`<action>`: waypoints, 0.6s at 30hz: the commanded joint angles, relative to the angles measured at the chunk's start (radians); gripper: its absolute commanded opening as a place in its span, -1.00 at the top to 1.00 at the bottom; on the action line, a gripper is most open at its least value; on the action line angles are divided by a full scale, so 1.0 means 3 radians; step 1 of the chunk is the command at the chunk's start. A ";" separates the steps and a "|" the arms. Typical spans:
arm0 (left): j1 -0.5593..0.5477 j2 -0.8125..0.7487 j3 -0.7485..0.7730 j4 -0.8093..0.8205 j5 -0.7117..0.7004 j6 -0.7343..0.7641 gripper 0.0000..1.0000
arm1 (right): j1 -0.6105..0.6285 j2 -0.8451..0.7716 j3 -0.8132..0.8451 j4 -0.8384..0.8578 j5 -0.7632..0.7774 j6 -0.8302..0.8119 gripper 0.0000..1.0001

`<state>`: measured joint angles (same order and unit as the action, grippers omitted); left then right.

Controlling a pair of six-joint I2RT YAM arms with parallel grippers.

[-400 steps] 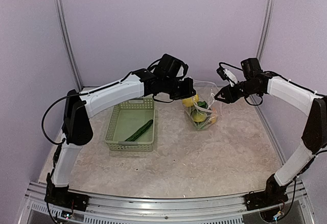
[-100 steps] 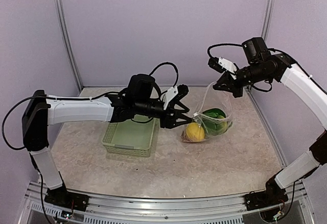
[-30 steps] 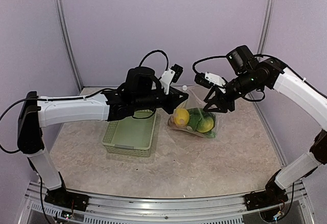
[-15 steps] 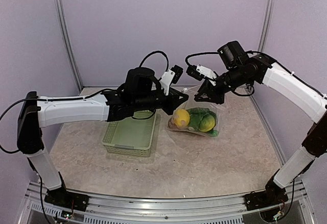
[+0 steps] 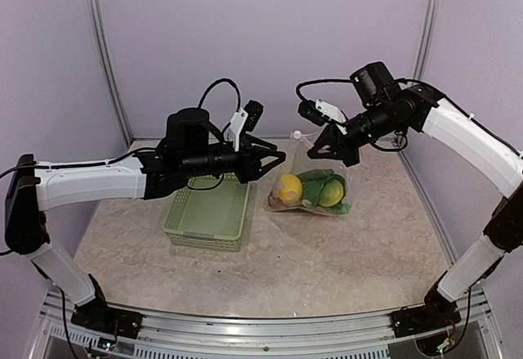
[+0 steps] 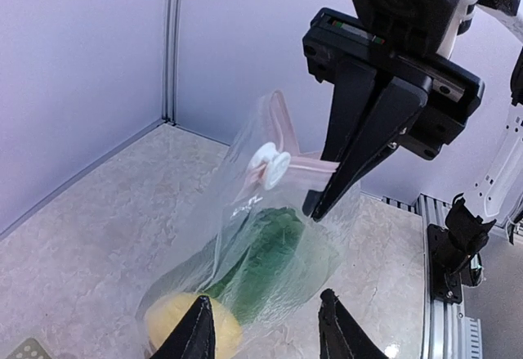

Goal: Place the food in the zip-top bag and seal the zipper
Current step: Hold the zipper food storage bag at the center of the board.

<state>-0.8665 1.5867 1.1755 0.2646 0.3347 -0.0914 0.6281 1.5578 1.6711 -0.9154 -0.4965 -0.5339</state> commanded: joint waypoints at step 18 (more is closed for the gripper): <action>0.0284 0.0430 0.0437 0.0246 0.0977 0.0213 0.30 | 0.0028 -0.0102 0.0081 -0.0117 -0.0251 -0.0140 1.00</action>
<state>-0.7967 1.6863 1.2644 0.3416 0.5457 -0.0444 0.6281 1.5574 1.6714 -0.9394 -0.5430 -0.5617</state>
